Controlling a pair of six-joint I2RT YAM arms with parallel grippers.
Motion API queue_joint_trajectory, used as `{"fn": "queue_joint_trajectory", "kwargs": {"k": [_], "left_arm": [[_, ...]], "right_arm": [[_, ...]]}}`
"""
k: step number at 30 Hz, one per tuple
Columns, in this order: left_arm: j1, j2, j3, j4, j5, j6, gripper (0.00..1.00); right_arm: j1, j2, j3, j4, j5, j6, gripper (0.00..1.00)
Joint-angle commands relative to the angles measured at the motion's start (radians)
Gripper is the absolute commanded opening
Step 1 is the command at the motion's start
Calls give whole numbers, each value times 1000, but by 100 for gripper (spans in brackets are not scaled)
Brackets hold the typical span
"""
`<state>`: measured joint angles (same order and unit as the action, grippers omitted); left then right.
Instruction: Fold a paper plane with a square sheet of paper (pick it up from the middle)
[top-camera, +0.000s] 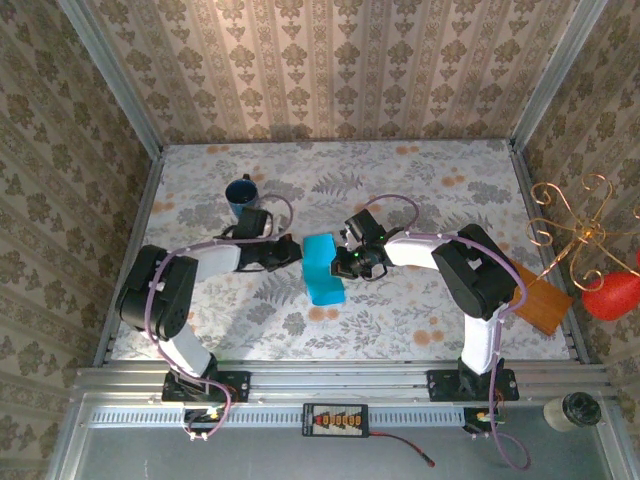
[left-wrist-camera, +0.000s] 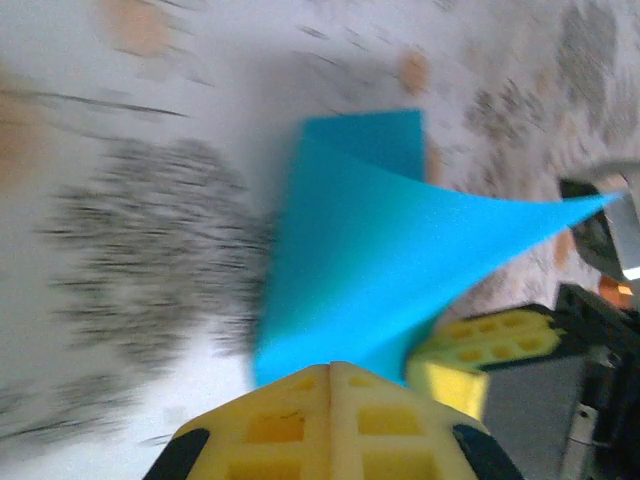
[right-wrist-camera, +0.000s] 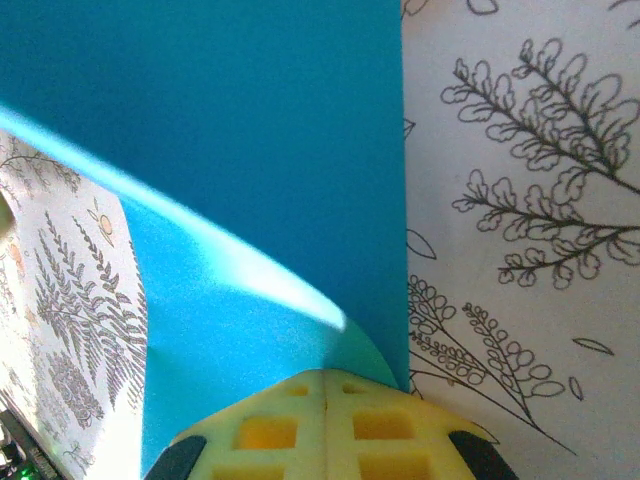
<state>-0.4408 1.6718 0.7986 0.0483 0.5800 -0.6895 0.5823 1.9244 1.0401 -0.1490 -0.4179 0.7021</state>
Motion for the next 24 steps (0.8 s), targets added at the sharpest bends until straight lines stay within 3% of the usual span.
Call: {"fn": "queue_joint_trajectory", "kwargs": {"k": [1, 6, 10, 19, 24], "left_arm": [[-61, 57, 32, 81, 19, -34, 0], [-76, 162, 54, 155, 26, -70, 0], [-59, 200, 86, 95, -29, -17, 0], [112, 197, 47, 91, -77, 22, 0], [134, 157, 70, 45, -56, 45, 0]], "right_arm": [[-4, 143, -99, -356, 174, -16, 2], [-4, 148, -102, -359, 177, -20, 2], [-4, 149, -107, -358, 179, -21, 2], [-4, 144, -115, -369, 202, -28, 2], [-5, 142, -117, -369, 204, -25, 2]]}}
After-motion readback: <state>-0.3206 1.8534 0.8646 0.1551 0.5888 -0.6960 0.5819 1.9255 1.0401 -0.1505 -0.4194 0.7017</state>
